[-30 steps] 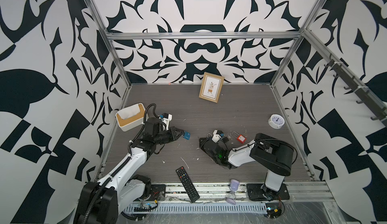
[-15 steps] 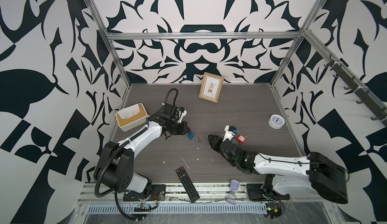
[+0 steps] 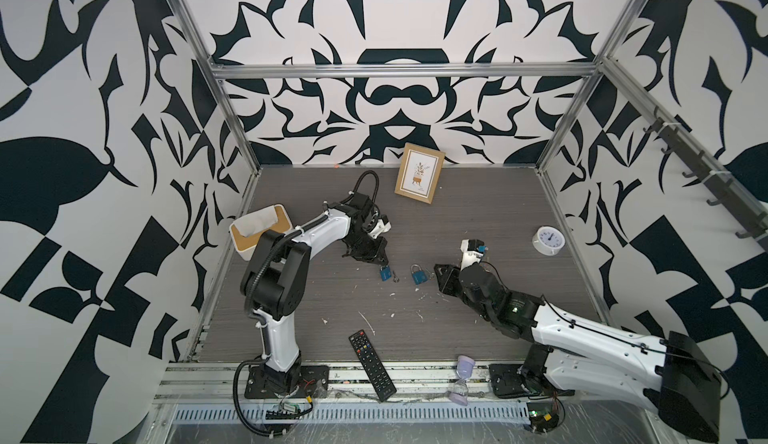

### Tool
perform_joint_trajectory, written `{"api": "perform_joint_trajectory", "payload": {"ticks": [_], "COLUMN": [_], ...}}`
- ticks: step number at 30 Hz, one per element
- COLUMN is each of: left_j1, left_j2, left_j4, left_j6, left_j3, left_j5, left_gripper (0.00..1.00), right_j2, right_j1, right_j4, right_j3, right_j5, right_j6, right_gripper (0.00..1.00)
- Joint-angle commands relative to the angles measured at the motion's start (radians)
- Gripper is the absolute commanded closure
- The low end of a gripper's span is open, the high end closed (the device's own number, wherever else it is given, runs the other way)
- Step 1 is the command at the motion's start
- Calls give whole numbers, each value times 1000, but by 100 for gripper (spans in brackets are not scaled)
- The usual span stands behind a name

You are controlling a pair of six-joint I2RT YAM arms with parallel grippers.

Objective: Lock with the key

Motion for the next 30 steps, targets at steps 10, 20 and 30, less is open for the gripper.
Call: {"api": "perform_joint_trajectory", "payload": {"ticks": [10,20,30], "left_j1": [23,32,106], "left_j2": [61,-99,-695], "left_j4": [-106,-61,700], "left_j6": [88,61,-25], "left_j3": [26,50,-542], "left_j5": [41,-195,-833], "left_gripper": [57,14,0], "right_j2": [-7,-50,-53], "right_j1": [-49,-72,-137], "right_j4": [34,-132,-294], "right_j3": [-47,74,296], "right_j5": [-69,-56,22], "right_j6": [-36,-189,-518], "right_gripper": [71,71,62]}}
